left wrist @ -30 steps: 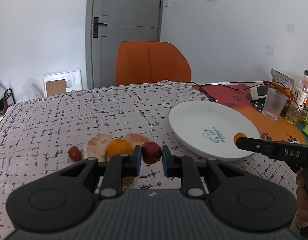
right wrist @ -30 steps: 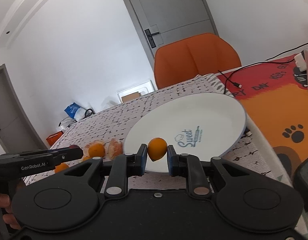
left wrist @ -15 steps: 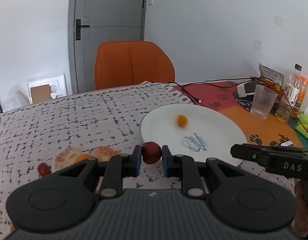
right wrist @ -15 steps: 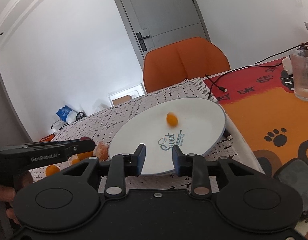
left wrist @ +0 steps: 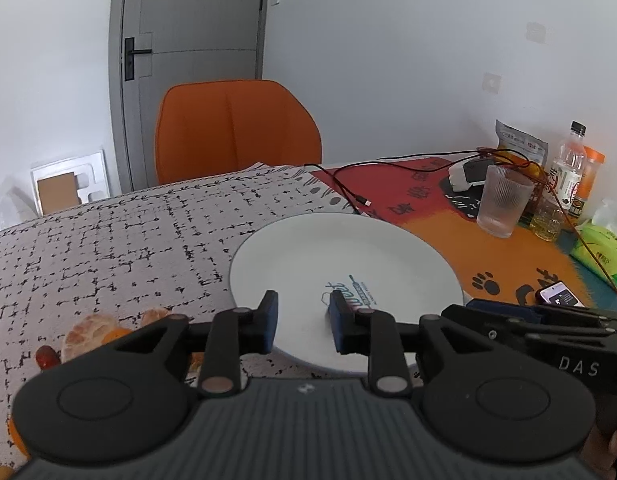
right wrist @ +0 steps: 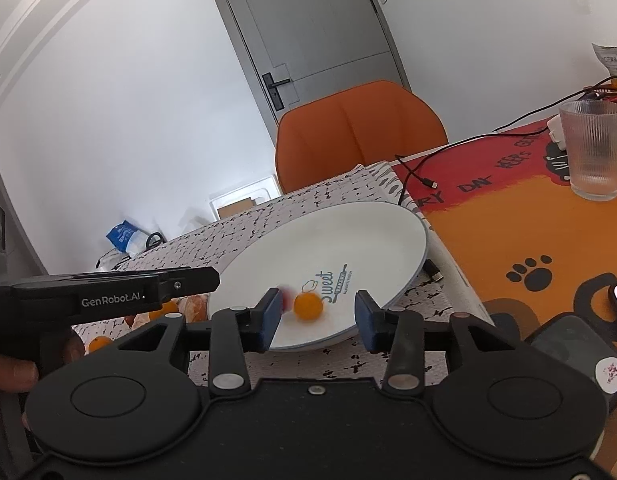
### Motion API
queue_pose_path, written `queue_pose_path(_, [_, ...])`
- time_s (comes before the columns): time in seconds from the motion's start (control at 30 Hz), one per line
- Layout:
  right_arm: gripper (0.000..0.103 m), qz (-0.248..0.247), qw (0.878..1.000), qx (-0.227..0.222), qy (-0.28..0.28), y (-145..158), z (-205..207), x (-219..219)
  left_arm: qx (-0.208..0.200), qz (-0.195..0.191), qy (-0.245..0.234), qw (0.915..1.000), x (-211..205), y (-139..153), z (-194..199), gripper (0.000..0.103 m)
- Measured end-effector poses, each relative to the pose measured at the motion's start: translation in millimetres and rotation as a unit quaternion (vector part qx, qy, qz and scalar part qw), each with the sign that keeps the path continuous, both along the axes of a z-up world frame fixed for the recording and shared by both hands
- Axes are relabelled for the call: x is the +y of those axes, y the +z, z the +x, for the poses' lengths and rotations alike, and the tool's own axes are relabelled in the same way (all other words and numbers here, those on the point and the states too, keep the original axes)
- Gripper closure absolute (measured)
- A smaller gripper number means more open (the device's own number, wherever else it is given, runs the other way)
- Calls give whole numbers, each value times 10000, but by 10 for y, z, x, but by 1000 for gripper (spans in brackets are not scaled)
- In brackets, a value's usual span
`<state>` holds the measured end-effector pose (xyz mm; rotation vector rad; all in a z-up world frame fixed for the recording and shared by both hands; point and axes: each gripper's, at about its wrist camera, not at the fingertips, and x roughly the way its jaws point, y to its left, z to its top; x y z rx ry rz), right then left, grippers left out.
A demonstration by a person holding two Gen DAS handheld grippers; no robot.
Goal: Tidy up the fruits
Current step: 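Carry both fruits to the white bowl and open both grippers to drop them, then move both open grippers back to the fruit pile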
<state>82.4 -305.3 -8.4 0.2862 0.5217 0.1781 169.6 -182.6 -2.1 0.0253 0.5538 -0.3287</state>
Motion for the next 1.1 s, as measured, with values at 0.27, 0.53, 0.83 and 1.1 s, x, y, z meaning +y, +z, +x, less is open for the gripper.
queue_pose_path(0.27, [43,-3,10000,-77,46,22,-4,75,1,25,349,9994,251,6,-91,51])
queue_pose_path(0.53, [5,-35,9997,-227,11,67,-31,187,-298,28,884,9956,572,63,-264,18])
queue_pose_path(0.83, [0,-53,9997,-227,35,96,-17,321,-382,-131,1300,9907,885,90,-428,12])
queue_pose_path(1.1, [0,-411,9989,-212,121,108,-12,516,-462,-261,1656,9848,1136,131,-593,9])
